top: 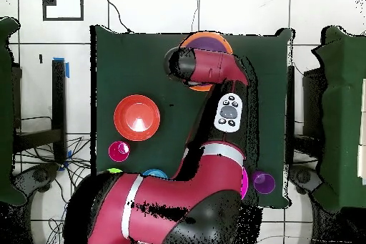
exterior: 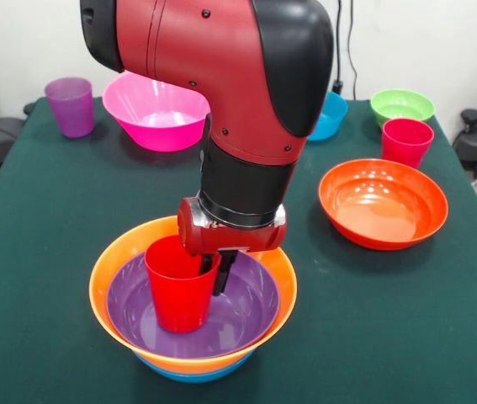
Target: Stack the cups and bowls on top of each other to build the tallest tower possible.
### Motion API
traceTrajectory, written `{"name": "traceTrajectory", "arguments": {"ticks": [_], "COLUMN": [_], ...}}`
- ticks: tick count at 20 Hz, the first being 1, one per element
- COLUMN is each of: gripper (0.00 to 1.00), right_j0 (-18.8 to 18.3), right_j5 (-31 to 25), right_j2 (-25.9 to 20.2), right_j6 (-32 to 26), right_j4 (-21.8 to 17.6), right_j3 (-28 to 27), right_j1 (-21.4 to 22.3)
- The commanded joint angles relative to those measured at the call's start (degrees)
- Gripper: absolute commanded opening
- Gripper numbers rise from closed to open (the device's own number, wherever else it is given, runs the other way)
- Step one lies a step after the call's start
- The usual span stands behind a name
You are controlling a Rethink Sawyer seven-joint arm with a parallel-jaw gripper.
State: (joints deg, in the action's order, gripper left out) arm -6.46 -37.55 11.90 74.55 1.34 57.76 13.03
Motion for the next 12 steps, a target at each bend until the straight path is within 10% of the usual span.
{"name": "traceTrajectory", "arguments": {"ticks": [1,12], "gripper": [0.00,0.00], "right_j0": [1.3,1.4], "right_j5": [-2.7,-2.1], "right_j2": [-6.7,-6.5], "right_j6": [-1.1,-0.8], "right_j4": [-3.6,-3.7], "right_j3": [-1.6,-0.8], "right_j1": [-2.6,-2.3]}}
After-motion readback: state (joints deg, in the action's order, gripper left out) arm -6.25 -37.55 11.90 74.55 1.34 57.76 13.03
